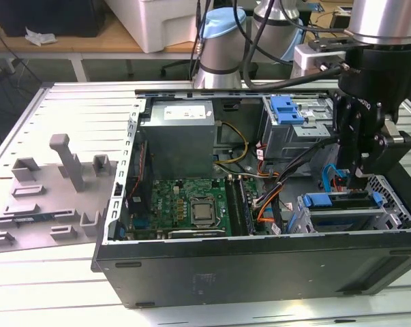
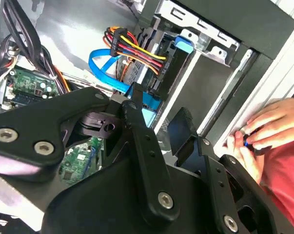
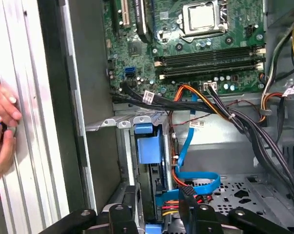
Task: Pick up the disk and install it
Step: 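Insert the second disk wire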
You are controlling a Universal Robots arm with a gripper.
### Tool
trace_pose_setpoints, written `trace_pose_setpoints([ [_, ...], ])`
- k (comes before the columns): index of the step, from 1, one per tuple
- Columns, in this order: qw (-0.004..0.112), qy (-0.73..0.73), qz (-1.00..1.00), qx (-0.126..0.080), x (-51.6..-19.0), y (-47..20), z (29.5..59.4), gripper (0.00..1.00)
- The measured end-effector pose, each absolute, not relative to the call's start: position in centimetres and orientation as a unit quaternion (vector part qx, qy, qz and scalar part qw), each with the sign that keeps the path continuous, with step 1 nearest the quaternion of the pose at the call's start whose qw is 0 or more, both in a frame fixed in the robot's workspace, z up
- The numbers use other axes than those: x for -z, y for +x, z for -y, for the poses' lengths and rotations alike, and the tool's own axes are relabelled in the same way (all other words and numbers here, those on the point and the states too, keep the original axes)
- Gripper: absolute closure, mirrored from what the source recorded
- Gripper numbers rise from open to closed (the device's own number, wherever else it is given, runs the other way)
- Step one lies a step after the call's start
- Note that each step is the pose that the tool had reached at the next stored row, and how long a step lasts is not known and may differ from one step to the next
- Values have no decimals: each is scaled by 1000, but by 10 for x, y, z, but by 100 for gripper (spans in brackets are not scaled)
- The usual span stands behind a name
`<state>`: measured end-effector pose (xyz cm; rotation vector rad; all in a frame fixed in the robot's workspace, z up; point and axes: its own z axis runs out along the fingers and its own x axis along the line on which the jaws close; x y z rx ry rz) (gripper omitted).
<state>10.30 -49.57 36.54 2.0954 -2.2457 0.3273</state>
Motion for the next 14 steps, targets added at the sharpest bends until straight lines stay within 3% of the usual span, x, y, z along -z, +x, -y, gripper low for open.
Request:
trace_pose_setpoints([
  [3, 15, 683, 724, -95, -365, 103, 496, 52],
  [4, 3, 683, 726, -82, -365, 103, 496, 52],
  [5, -3, 683, 727, -76, -365, 103, 496, 52],
  [14, -8, 681, 729, -70, -365, 107, 504, 52],
])
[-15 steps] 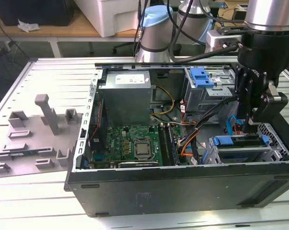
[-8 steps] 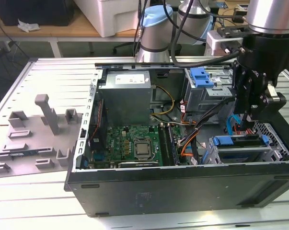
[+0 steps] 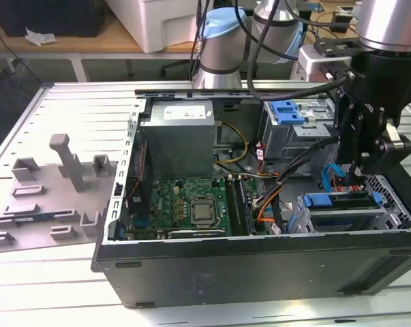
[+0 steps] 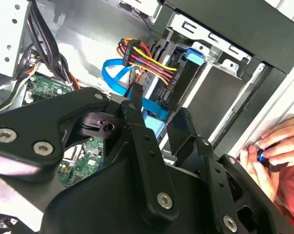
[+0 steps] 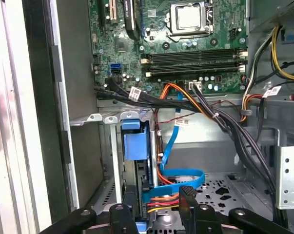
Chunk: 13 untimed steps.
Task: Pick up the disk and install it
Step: 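Insert the second disk wire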
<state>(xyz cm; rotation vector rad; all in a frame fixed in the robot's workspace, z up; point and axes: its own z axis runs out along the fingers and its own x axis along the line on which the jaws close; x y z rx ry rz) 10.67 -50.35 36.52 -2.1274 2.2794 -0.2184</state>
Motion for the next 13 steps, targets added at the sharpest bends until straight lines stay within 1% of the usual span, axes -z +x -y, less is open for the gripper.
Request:
trace_pose_setpoints([
  [2, 12, -670, -739, 65, -365, 107, 504, 52],
  [9, 12, -654, -754, 62, -365, 107, 504, 52],
  [10, 10, -654, -754, 61, -365, 107, 504, 52],
  [11, -1, -655, -754, 51, -365, 107, 504, 52],
  [12, -9, -656, -753, 45, -365, 108, 504, 52],
  [13, -14, -658, -752, 42, -365, 110, 504, 52],
])
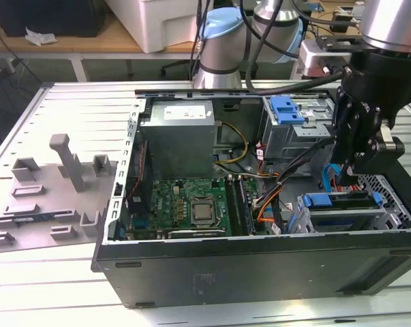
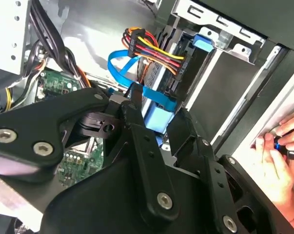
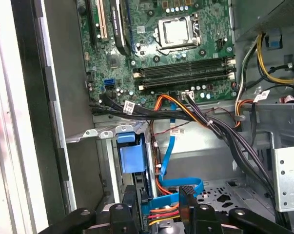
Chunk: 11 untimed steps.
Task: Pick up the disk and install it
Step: 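Insert the second disk wire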
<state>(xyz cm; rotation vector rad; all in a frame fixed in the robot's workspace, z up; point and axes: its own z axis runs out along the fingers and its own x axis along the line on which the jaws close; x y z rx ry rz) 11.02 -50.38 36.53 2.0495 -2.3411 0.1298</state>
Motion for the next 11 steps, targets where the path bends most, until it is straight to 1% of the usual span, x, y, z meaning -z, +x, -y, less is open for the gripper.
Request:
trace_pose_setpoints([
  [1, 16, 669, 742, -39, -365, 110, 504, 52],
  [4, 16, 702, 711, -40, -365, 111, 504, 52],
  [11, 16, 697, 716, -40, -364, 110, 505, 52],
])
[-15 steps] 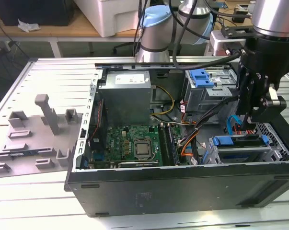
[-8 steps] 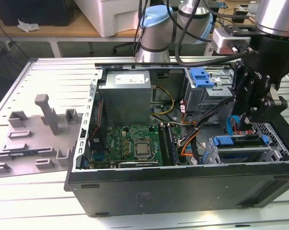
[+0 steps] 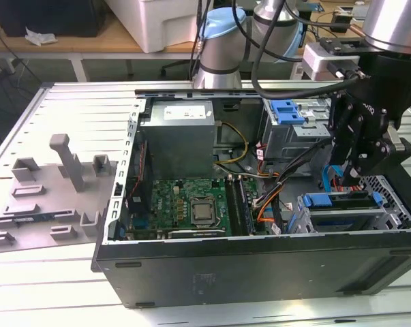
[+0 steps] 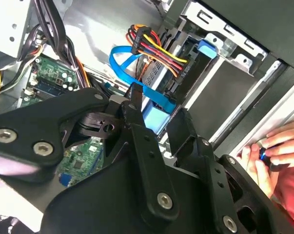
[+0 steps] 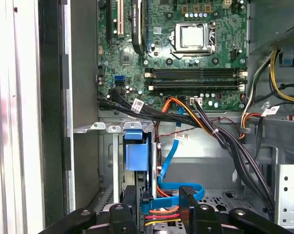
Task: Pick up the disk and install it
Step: 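Insert the second disk wire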
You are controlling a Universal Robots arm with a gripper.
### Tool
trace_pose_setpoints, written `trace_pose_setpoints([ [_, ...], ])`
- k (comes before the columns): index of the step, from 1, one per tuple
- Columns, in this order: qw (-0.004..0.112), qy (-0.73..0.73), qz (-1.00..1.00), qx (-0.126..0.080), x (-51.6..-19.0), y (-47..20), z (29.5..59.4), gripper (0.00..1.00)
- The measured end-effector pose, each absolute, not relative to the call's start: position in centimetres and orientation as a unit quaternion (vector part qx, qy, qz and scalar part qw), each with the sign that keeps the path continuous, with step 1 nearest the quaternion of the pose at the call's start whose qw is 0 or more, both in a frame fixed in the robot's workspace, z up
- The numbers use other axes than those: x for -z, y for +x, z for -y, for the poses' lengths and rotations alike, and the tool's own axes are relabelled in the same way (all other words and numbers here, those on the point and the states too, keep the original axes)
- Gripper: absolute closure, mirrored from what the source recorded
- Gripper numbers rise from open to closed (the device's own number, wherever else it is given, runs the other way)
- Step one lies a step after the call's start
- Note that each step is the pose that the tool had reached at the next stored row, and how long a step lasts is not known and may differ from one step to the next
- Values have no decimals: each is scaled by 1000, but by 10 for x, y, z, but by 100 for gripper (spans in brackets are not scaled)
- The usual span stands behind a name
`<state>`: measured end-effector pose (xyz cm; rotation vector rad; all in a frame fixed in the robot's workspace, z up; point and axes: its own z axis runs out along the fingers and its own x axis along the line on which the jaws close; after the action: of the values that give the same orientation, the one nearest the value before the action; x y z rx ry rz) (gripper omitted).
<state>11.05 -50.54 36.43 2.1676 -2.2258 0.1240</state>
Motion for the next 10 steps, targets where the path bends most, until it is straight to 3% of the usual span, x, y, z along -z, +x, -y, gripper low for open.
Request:
trace_pose_setpoints([
  [10, 17, 678, 734, -39, -364, 111, 513, 52],
])
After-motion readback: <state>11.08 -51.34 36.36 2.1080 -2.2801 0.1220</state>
